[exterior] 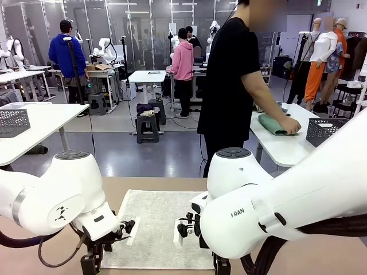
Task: Fold the towels and place them in the basket.
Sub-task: When a person lays out a Towel with hook on the table, fold it in half twice.
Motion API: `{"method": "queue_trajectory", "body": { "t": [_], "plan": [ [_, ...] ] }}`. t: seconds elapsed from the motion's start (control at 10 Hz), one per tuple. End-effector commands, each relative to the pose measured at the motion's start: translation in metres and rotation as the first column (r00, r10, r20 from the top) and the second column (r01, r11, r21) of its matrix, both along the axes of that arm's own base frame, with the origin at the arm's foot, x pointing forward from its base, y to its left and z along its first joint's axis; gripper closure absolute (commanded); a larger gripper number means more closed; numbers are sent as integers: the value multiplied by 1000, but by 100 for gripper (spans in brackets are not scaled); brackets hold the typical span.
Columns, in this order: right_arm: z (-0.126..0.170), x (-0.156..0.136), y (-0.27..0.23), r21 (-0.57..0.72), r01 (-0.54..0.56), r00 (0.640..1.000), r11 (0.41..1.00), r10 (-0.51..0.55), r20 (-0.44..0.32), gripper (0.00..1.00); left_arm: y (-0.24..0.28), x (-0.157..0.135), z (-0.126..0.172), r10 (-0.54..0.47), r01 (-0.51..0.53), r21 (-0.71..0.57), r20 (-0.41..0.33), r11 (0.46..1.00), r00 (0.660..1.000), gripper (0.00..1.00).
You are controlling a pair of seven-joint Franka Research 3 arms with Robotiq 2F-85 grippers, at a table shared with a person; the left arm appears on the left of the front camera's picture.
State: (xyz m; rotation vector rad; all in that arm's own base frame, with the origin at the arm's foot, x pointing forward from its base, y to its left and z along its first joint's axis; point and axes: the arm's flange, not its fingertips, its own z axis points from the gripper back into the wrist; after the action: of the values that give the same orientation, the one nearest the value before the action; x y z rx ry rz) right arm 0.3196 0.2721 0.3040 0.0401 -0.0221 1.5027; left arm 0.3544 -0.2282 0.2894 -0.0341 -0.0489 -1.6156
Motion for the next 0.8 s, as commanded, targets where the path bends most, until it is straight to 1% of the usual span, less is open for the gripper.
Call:
{"method": "queue_trajectory", "body": {
  "t": [0.0, 0.2, 0.3, 0.4, 0.7],
  "plan": [
    [-20, -26, -26, 3, -23, 999, 1000, 23, 46, 0, 37, -55, -19, -17, 18, -22, 30, 1000, 999, 0],
    [-22, -25, -28, 3, -32, 998, 999, 32, 56, 0, 34, -56, -20, -22, 23, -27, 38, 999, 999, 0],
    [-22, -25, -28, 3, -35, 998, 999, 35, 57, 18, 32, -56, -18, -30, 31, -19, 47, 999, 998, 19],
    [-21, -24, -27, 3, -35, 997, 999, 35, 68, 20, 29, -57, -16, -26, 27, -24, 53, 999, 998, 20],
    [-18, -22, -26, -4, -27, 996, 1000, 28, 80, 20, 25, -55, -9, -23, 24, -18, 66, 1000, 998, 20]
  ]
}}
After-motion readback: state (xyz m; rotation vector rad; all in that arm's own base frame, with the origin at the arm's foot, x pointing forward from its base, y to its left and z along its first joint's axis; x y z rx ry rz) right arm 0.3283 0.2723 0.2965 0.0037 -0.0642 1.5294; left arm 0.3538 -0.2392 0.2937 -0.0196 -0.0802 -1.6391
